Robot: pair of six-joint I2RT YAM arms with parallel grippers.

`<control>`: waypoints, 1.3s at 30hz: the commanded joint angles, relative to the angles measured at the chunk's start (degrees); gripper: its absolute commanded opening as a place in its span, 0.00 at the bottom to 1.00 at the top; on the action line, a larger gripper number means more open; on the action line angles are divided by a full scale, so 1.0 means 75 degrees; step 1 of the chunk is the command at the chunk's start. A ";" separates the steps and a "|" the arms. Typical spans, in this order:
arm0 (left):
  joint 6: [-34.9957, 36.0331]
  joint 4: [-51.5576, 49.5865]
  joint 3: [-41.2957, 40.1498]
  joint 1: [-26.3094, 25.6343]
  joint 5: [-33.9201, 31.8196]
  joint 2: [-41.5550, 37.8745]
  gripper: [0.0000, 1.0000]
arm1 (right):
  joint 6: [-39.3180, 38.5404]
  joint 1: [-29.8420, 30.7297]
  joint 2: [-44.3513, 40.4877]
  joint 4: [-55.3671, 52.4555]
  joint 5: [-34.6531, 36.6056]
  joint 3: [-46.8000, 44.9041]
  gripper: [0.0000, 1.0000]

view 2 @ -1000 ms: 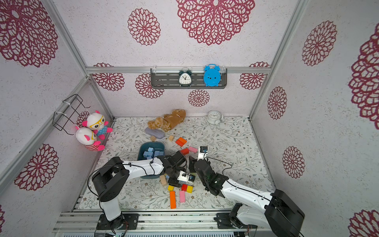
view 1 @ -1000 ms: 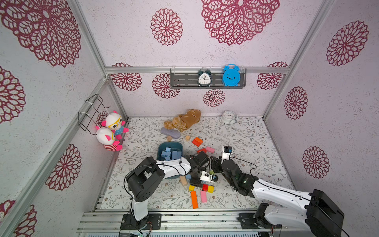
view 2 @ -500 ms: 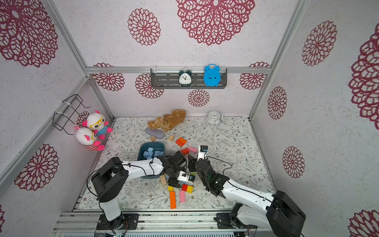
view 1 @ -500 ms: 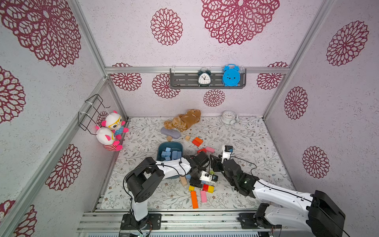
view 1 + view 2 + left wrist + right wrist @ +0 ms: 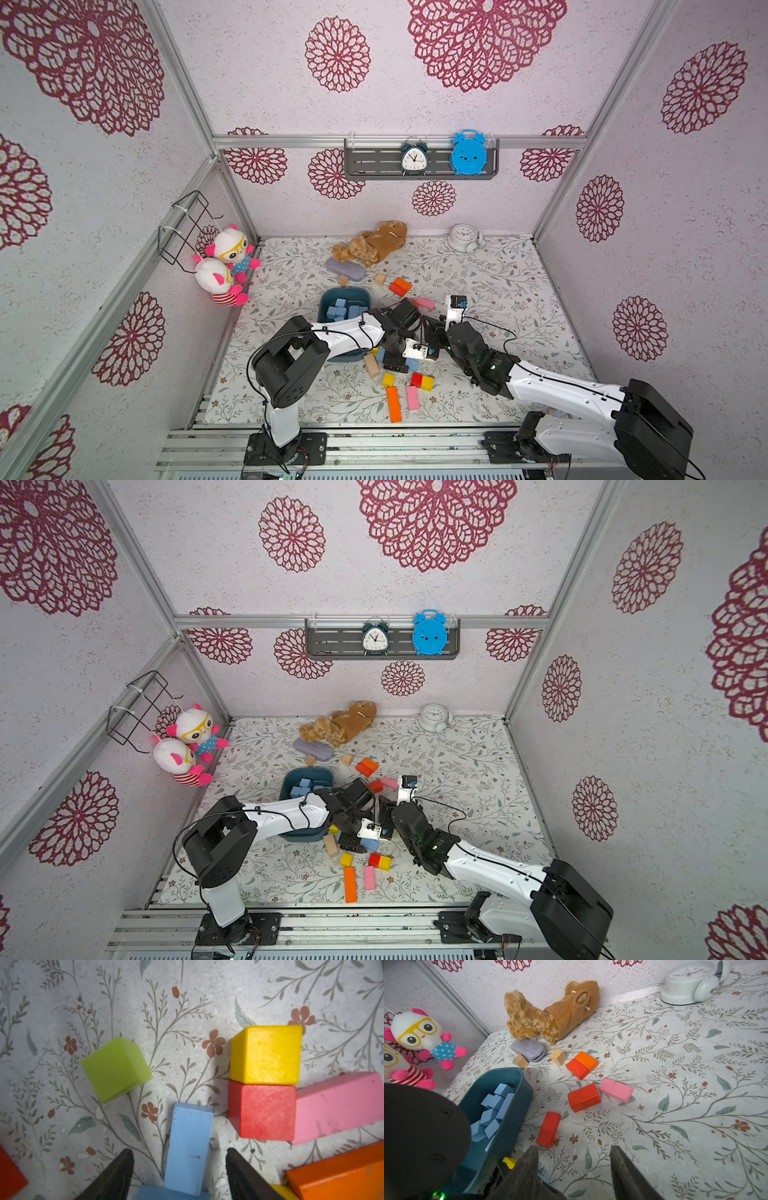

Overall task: Pick out the blue building blocks
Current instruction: Pick up the building block from the center of the board, then place the building block in the storage box.

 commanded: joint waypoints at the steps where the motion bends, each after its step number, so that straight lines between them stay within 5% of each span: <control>1: 0.0183 -0.0027 0.0174 0.0017 -0.0061 0.0335 0.68 | 0.0012 0.0000 -0.0072 0.0023 0.0025 0.0279 0.58; 11: -0.0332 -0.0002 0.0180 0.0097 0.0103 0.0094 0.37 | 0.0177 -0.0014 -0.0624 -0.0362 0.0498 -0.0062 0.58; 21: -0.3035 0.0040 0.0355 0.0876 0.0386 -0.1373 0.13 | 0.0321 -0.0070 -0.1026 -0.0526 0.1003 -0.0309 0.58; 33: -0.9517 0.0128 -0.0015 0.3071 -0.0701 -0.1829 0.08 | -0.0313 -0.0090 0.1086 0.0065 -0.0273 0.1211 0.57; 39: -1.0247 0.0570 -0.0928 0.3577 -0.1141 -0.2262 0.15 | -0.0321 -0.0092 0.1480 0.0215 -0.0460 0.1493 0.57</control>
